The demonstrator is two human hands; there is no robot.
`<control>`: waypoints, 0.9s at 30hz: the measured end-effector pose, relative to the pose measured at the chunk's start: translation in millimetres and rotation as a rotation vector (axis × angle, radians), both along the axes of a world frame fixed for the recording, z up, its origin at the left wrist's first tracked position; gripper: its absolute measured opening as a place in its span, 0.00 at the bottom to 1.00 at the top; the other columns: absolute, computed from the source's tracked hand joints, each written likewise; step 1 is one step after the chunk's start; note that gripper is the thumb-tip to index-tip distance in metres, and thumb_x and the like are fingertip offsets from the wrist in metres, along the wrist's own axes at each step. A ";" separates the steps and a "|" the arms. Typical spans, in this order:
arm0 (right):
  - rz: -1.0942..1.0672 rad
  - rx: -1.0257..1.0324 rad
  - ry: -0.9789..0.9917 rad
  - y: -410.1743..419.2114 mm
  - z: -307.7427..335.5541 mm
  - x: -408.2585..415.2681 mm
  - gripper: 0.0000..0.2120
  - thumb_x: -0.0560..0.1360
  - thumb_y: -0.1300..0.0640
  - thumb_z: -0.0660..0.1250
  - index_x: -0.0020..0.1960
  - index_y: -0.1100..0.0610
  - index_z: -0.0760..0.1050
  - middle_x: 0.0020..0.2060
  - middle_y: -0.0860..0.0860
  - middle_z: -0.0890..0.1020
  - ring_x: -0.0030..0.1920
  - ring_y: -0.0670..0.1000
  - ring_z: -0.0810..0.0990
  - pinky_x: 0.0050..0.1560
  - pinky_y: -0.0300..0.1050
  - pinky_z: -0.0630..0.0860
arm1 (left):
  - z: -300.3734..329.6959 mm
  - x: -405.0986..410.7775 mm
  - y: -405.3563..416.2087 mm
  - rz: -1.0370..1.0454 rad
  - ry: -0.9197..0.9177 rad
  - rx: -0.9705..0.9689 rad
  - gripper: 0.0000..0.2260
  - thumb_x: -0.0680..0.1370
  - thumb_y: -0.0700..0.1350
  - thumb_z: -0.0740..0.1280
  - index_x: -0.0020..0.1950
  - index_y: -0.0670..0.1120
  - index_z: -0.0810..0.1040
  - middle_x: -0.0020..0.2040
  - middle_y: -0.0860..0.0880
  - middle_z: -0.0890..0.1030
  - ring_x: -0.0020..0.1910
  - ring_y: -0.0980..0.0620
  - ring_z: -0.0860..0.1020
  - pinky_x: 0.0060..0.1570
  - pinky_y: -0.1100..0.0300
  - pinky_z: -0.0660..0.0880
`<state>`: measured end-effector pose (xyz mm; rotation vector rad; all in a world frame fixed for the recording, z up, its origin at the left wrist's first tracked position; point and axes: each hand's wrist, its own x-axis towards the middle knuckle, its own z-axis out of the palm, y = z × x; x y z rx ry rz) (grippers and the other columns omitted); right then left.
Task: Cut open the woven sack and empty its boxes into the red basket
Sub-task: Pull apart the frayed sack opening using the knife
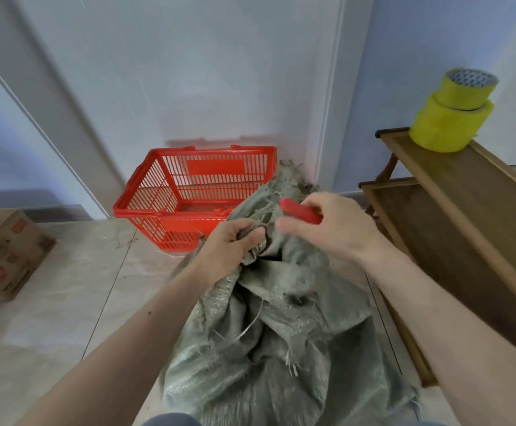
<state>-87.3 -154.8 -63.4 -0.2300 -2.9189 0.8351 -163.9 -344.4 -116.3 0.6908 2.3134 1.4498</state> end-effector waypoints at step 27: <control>-0.037 -0.035 0.065 -6.4 -22.4 -41.3 0.34 0.66 0.37 0.76 0.67 0.44 0.68 0.62 0.47 0.78 0.59 0.52 0.77 0.51 0.46 0.69 | 1.3 -29.8 -45.6 0.607 -0.381 0.531 0.13 0.84 0.48 0.62 0.44 0.47 0.81 0.38 0.50 0.86 0.38 0.53 0.84 0.36 0.60 0.80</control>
